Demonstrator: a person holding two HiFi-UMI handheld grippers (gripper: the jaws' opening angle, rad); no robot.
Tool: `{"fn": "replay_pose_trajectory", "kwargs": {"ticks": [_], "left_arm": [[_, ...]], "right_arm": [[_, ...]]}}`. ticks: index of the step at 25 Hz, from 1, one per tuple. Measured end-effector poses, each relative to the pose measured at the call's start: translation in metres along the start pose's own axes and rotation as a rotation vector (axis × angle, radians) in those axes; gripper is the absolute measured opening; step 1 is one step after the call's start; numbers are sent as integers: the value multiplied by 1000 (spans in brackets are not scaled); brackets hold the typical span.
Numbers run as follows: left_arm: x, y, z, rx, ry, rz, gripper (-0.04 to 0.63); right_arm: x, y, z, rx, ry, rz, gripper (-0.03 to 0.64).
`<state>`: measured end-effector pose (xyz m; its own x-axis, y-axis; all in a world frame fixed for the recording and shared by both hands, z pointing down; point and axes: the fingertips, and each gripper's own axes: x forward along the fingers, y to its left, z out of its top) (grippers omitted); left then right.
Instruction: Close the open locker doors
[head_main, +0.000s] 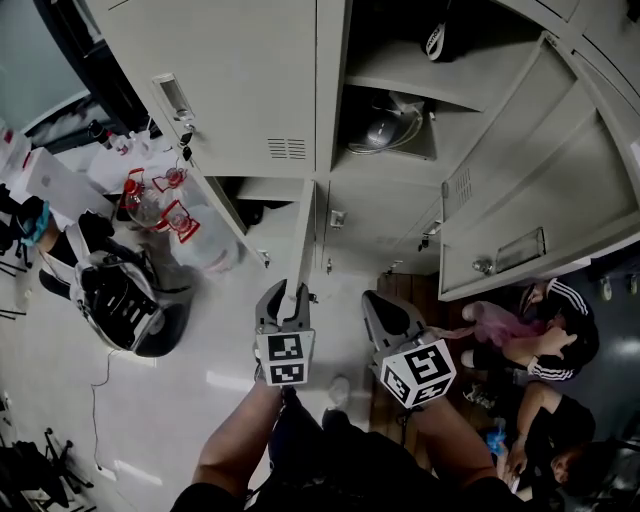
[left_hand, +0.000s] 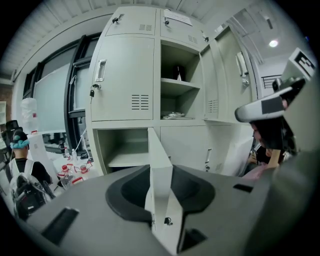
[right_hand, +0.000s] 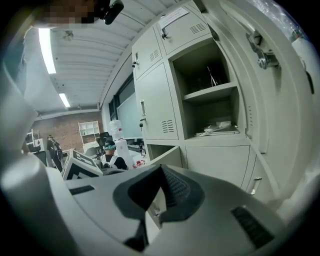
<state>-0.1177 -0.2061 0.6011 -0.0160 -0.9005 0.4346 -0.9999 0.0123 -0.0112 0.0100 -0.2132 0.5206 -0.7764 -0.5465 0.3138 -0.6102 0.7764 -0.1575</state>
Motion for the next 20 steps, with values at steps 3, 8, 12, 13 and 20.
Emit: {"fn": "replay_pose_trajectory", "kwargs": {"ticks": [3, 8, 12, 13, 20], "left_arm": [[-3, 15, -7, -11, 11, 15, 112], [-3, 39, -9, -21, 15, 35, 97], [-2, 54, -9, -14, 13, 32, 98], [-2, 58, -8, -13, 12, 30, 98], [2, 87, -5, -7, 17, 18, 112]], "right_arm": [[9, 7, -1, 9, 5, 5, 0], [25, 16, -2, 14, 14, 10, 0], [35, 21, 0, 18, 18, 2, 0], [37, 23, 0, 19, 19, -2, 0], [62, 35, 3, 39, 25, -11, 0]]}}
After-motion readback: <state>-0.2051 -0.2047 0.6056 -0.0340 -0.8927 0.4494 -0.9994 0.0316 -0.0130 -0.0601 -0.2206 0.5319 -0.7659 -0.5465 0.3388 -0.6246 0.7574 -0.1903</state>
